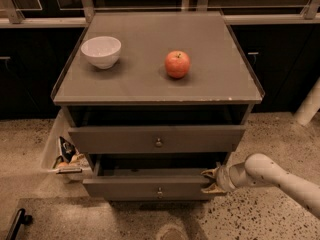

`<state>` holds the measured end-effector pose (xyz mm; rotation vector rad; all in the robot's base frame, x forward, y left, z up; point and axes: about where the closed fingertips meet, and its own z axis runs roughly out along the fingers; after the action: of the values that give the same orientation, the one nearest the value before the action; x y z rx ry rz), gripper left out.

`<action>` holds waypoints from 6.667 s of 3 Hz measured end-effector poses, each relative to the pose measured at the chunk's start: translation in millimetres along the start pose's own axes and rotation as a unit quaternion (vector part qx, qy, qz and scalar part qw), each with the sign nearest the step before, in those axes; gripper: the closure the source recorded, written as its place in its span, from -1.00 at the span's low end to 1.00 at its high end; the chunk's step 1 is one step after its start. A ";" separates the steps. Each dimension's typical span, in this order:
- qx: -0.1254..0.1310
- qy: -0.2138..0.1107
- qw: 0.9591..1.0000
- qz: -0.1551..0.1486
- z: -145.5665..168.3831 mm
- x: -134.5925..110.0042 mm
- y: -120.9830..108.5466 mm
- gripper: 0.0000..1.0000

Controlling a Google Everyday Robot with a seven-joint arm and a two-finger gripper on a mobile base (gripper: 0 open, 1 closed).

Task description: Open middle drawer

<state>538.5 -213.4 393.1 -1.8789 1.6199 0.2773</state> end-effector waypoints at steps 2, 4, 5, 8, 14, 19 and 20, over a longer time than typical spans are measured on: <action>-0.001 -0.007 1.000 -0.014 -4.4 -2.4 11.4 -0.30; -0.018 -0.011 0.999 -0.049 -11.8 -1.6 58.7 0.22; -0.020 -0.009 0.998 -0.053 -17.5 1.1 74.7 0.68; -0.018 -0.011 0.998 -0.053 -24.8 -1.8 85.7 0.16; -0.050 -0.042 0.996 -0.064 -36.6 -11.1 112.7 0.69; -0.047 -0.037 0.991 -0.122 -64.6 -55.9 93.2 -1.00; -0.035 -0.013 0.987 -0.156 -96.9 -80.2 78.0 -1.00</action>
Offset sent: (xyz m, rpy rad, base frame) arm -0.0283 -0.0069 0.0056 0.0089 -0.0418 0.0618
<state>423.8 -207.9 486.6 -2.1377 1.2877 0.2247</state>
